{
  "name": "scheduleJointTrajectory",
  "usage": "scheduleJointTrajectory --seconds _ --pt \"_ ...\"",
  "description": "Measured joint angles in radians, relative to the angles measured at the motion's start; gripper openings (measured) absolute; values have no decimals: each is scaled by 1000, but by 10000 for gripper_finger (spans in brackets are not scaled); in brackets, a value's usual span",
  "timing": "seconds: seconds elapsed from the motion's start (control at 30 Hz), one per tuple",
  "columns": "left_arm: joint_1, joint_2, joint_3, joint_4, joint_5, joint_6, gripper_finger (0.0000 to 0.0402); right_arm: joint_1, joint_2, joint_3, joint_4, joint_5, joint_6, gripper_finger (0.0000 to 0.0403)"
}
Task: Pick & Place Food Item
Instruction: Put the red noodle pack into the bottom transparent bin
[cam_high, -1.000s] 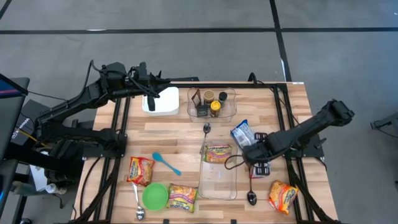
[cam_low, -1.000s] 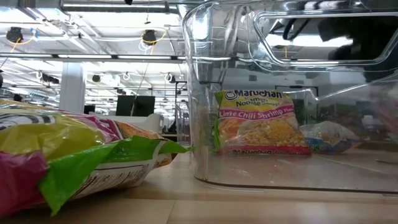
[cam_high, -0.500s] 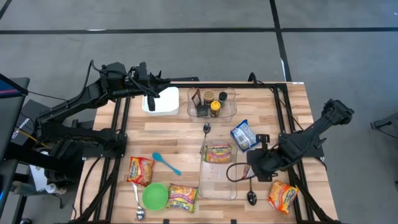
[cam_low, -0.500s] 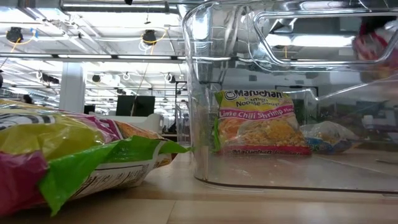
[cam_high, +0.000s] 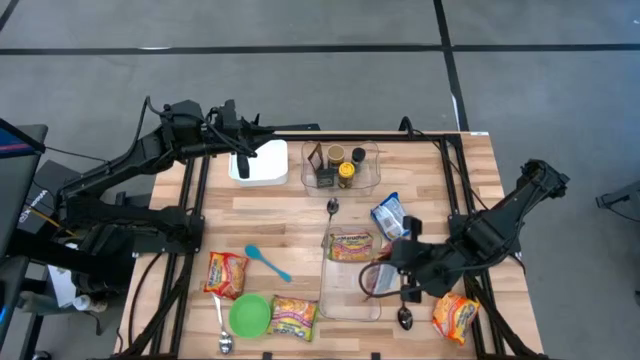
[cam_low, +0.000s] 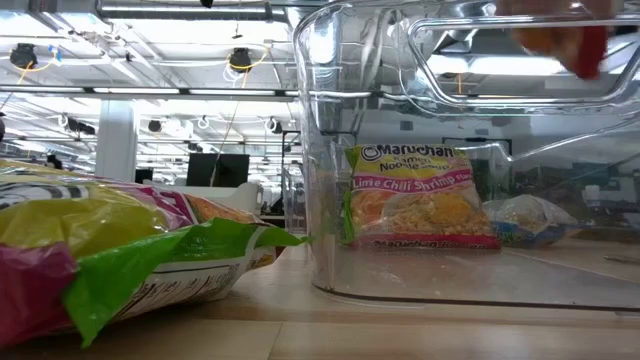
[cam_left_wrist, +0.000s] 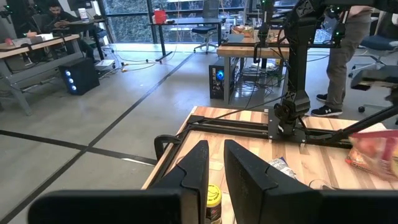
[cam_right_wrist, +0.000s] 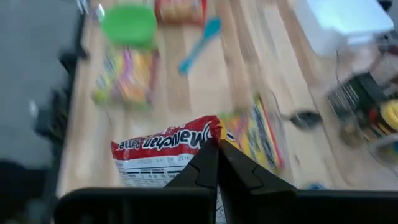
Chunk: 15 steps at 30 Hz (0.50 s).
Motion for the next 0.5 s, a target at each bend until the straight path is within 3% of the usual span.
scheduleJointTrajectory --seconds 0.3,0.5 --pt "0 0 0 0 0 0 44 -23 1 0 171 224 126 0" --pt "0 0 0 0 0 0 44 -56 33 -4 192 243 226 0"
